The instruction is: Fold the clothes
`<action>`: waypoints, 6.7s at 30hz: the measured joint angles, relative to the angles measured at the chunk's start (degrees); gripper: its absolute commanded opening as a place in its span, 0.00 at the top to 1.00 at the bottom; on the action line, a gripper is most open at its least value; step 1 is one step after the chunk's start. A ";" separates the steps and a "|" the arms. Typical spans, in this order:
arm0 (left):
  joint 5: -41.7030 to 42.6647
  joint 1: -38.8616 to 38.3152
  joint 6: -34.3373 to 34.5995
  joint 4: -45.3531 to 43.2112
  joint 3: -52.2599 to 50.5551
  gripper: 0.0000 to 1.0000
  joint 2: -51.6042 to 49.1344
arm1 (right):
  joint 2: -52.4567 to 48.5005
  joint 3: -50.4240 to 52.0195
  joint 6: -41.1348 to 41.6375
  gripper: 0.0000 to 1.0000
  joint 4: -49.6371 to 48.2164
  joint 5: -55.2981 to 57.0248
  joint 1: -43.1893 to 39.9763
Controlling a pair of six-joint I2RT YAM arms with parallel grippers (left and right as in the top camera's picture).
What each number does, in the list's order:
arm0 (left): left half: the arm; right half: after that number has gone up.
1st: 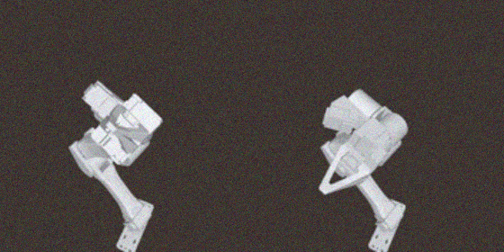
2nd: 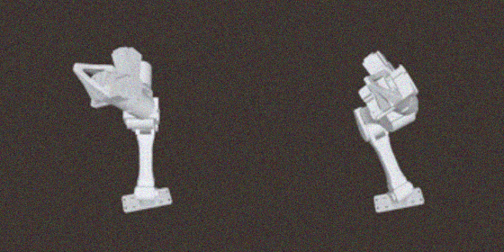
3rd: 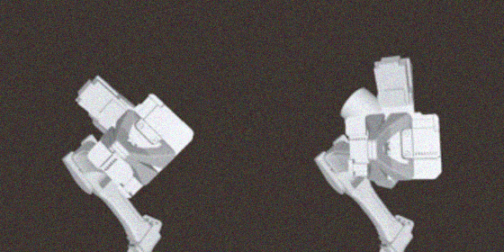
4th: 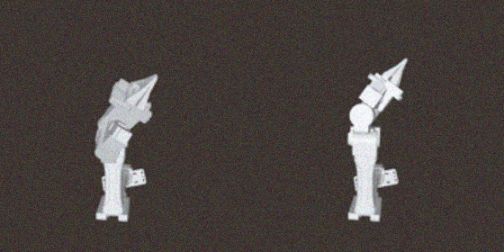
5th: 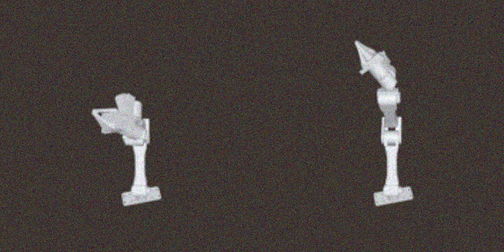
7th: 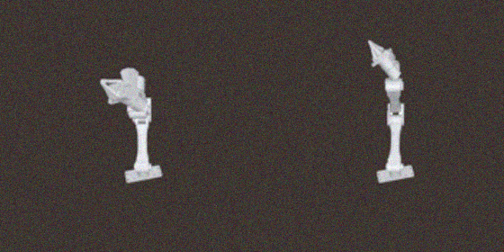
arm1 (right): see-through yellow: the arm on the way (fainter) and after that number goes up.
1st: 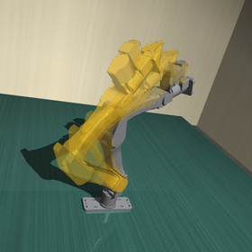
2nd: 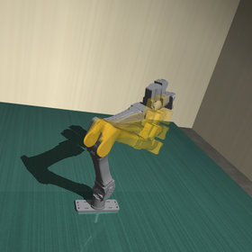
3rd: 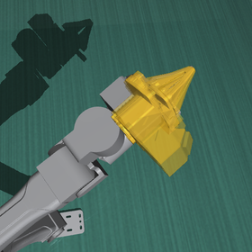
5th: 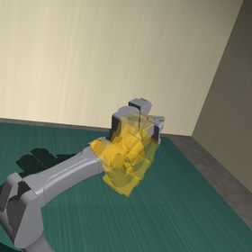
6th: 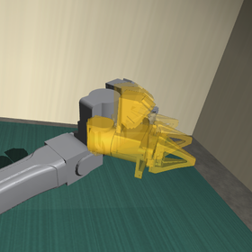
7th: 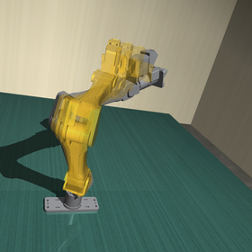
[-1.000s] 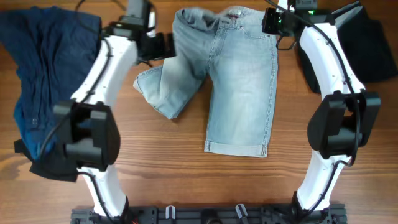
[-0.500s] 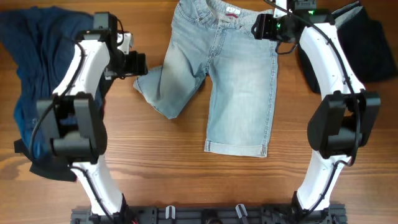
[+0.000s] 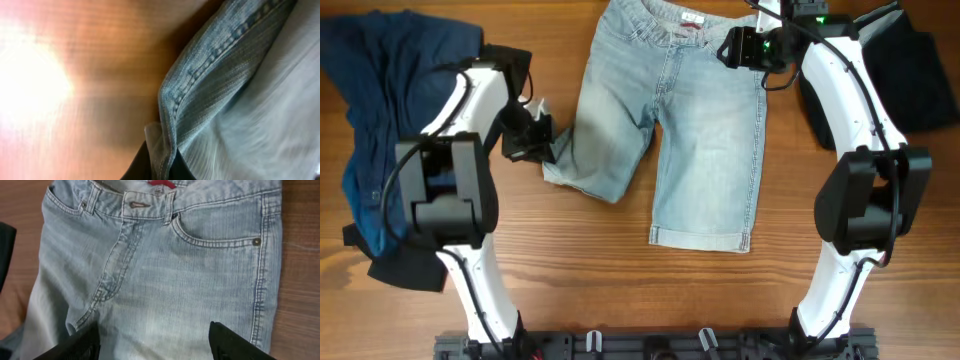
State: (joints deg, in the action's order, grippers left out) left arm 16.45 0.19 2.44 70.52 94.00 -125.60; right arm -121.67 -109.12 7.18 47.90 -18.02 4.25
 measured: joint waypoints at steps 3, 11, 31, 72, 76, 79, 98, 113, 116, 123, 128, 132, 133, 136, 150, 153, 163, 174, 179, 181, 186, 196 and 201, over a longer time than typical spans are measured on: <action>-0.02 0.59 2.19 3.48 -0.04 0.96 3.17 | 0.00 0.00 0.02 0.30 0.96 0.00 0.00; -0.17 2.25 4.68 6.34 -0.04 0.47 12.92 | 0.00 0.00 0.70 0.29 2.23 0.00 0.00; -3.45 -3.02 0.81 -2.21 -0.31 0.00 23.82 | 0.00 0.00 8.46 0.30 24.83 8.87 1.77; -5.35 -32.85 0.50 -20.70 -27.67 0.65 23.19 | 0.00 0.00 6.45 0.29 18.91 8.87 0.63; -13.92 -32.81 0.50 -20.83 -27.67 0.62 23.17 | 0.00 0.00 6.43 0.28 18.91 8.87 0.63; -17.27 -32.81 0.57 -21.49 -27.67 0.61 21.75 | 0.00 0.00 6.43 0.28 18.88 8.87 0.63; -26.03 -33.29 15.08 -0.13 -8.76 0.26 16.79 | 0.00 0.00 5.92 0.26 17.75 8.39 0.63; -17.66 -32.09 13.73 -13.38 -6.23 0.00 17.59 | 0.07 2.67 6.64 0.37 17.09 7.96 0.63; -16.33 -28.17 13.84 -20.37 -6.16 0.00 17.59 | 0.07 8.79 8.20 0.39 16.13 8.00 0.63; -15.45 -17.86 13.86 -23.50 -6.19 0.10 17.59 | 0.07 17.09 10.99 0.95 14.62 8.24 1.75; -15.45 -12.15 11.54 -23.45 -6.19 0.17 17.59 | 0.66 25.53 13.16 0.96 7.23 7.96 3.85; -15.47 -9.79 10.95 -23.39 -6.19 0.18 17.59 | 2.97 29.18 14.62 0.96 1.46 9.09 3.80; -15.47 -9.38 10.84 -23.32 -6.19 0.18 17.59 | 3.06 29.27 15.13 0.96 -0.44 10.47 3.82; -15.47 -9.18 10.67 -23.21 -6.19 0.18 17.59 | 3.04 29.27 15.78 0.96 -6.25 14.56 3.34; -12.68 -9.22 3.58 -37.55 -6.21 0.00 10.75 | -0.48 23.02 6.01 0.61 -10.34 16.52 -4.42; -11.43 -9.22 0.74 -50.45 -6.45 0.00 6.99 | -0.59 16.37 3.74 0.55 -0.59 12.15 -5.22; -4.76 -9.22 -2.25 -61.29 3.91 0.06 -10.19 | 15.78 11.56 1.46 0.43 8.48 7.02 -1.99; -1.27 -9.22 -0.02 -47.74 17.88 0.96 -16.26 | 17.97 11.56 1.49 0.43 10.97 6.84 0.87; -0.46 -7.67 6.69 -41.07 18.14 0.96 -14.34 | 17.97 11.56 2.14 0.43 11.65 6.84 0.87; -0.85 -5.60 10.82 -37.29 18.14 0.96 -11.54 | 17.97 11.56 3.69 0.43 11.85 6.84 0.87; -4.57 2.97 16.00 -27.06 18.16 0.55 -2.40 | 18.21 14.29 8.07 0.43 12.52 6.86 2.47; -6.12 6.01 15.85 -16.94 18.14 0.16 -0.39 | 18.43 33.29 13.62 0.42 5.29 9.22 6.86; -6.12 6.01 14.36 -15.56 18.14 0.16 6.34 | 18.43 40.72 15.23 0.43 1.66 13.40 6.86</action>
State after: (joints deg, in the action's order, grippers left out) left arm 10.33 6.20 16.80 54.96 112.14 -119.26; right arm -103.24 -68.40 22.41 49.56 -4.62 11.11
